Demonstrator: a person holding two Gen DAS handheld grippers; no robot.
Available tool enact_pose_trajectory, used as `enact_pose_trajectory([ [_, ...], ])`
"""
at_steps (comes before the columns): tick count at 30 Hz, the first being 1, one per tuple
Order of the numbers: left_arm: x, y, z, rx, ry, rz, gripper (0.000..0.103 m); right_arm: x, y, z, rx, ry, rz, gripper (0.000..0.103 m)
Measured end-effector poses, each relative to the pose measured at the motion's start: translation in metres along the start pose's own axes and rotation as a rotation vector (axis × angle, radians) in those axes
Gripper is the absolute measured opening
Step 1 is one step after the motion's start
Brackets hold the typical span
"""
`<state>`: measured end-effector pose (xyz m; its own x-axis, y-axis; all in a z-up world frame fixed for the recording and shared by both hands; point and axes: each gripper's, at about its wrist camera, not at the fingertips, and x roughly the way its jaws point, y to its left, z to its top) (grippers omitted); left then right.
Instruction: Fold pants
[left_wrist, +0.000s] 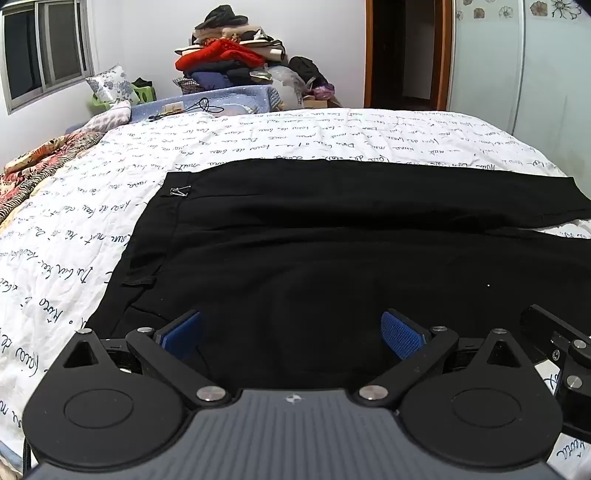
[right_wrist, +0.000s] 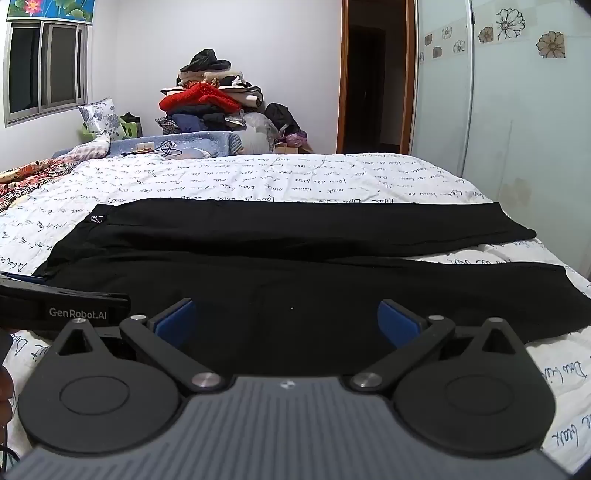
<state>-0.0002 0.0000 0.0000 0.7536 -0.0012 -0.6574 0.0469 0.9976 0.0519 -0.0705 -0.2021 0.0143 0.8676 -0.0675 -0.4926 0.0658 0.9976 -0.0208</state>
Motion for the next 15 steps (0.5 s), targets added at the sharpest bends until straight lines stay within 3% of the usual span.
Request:
enact_pose_trajectory([
  [15, 0.0012, 0.0011, -0.0031, 0.009, 0.006, -0.001, 0.103, 0.0010, 0.0019, -0.0011, 0.000, -0.001, 0.005, 0.103],
])
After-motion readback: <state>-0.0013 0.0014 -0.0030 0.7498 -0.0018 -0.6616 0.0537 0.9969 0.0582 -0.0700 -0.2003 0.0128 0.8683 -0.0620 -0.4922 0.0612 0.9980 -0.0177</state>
